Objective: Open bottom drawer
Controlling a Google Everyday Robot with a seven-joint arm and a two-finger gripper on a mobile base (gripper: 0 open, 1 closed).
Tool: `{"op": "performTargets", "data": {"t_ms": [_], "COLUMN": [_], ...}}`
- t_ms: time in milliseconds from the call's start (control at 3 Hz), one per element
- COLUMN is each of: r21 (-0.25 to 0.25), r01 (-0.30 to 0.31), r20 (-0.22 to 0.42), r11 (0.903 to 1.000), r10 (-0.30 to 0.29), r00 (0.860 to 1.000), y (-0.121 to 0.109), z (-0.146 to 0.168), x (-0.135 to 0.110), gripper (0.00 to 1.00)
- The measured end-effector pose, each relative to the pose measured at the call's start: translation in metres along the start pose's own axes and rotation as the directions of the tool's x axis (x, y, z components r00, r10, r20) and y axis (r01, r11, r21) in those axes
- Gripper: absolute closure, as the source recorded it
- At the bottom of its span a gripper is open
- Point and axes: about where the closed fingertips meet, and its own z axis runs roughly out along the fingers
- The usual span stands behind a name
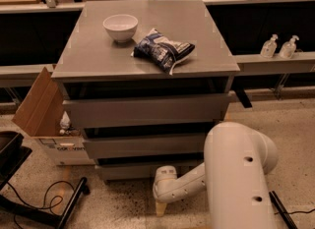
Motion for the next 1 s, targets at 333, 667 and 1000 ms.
{"op": "performTargets", "data": {"t_ms": [333, 667, 1000], "r21": [-0.008, -0.001, 0.028], "r01": [0.031, 0.038, 0.031], "r20": [-0.02, -0.044, -0.073], "r11": [0.9995, 0.9993, 0.9991], "r10": [-0.031, -0.038, -0.029], "r00": [0.999, 0.998, 0.997], "y": [-0.007, -0.03, -0.055], "z": [0.038, 0.059, 0.059], "x": [0.004, 0.012, 0.027], "gripper": [0.0, 0.0, 0.0]}}
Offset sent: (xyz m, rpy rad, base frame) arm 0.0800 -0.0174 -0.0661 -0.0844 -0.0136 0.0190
